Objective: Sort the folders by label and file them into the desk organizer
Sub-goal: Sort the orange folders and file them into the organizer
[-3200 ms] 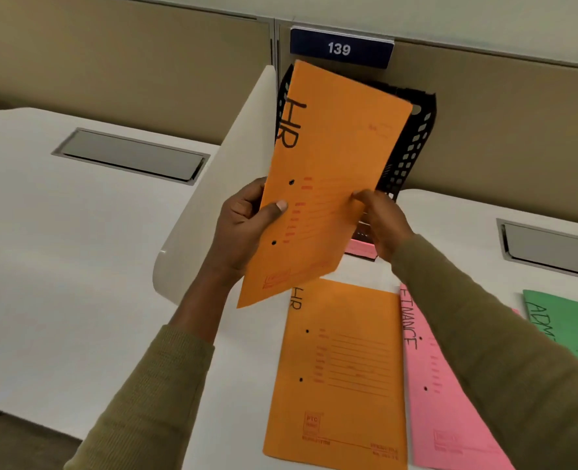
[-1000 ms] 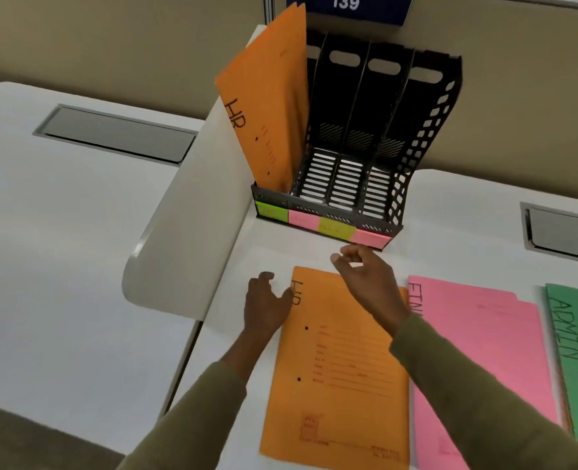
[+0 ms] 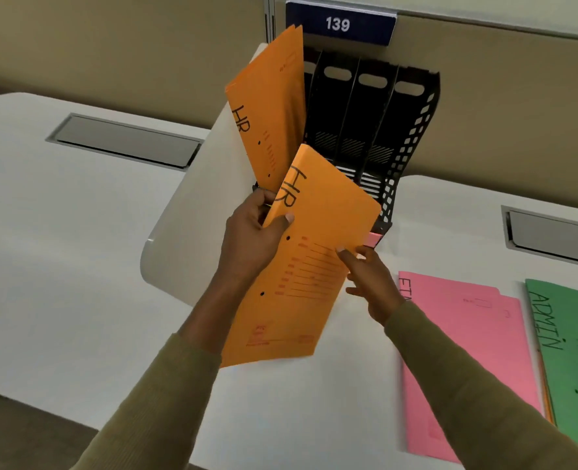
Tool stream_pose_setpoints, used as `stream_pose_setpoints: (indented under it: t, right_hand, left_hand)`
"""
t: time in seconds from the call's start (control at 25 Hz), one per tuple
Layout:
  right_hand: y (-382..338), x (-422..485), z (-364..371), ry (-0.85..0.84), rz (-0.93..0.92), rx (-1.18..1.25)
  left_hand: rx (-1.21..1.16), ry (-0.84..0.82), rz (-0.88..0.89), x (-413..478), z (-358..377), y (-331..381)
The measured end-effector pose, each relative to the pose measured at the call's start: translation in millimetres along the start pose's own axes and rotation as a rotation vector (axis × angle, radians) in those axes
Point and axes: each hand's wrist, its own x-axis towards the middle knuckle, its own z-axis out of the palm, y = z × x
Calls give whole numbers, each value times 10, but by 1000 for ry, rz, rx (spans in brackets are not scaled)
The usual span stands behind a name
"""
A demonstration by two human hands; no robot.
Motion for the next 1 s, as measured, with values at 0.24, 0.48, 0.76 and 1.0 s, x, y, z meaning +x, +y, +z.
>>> stream_pose_setpoints:
  t: [0.24,0.48,0.76,1.0]
  right_hand:
    - [-1048,72,181,-179,-201,155]
    - [-2098,228,372,-236,-449,259]
    - [-2941,517,472,-201,-591,293]
    - [-3185,761,422,-165,-671,254]
  left_hand:
    - [-79,189,295,-63,-420,573]
    - [-104,255,535,76,-491,787]
    - [-165,196,604,398,-398,724]
    - [-361,130,520,908,-280,502]
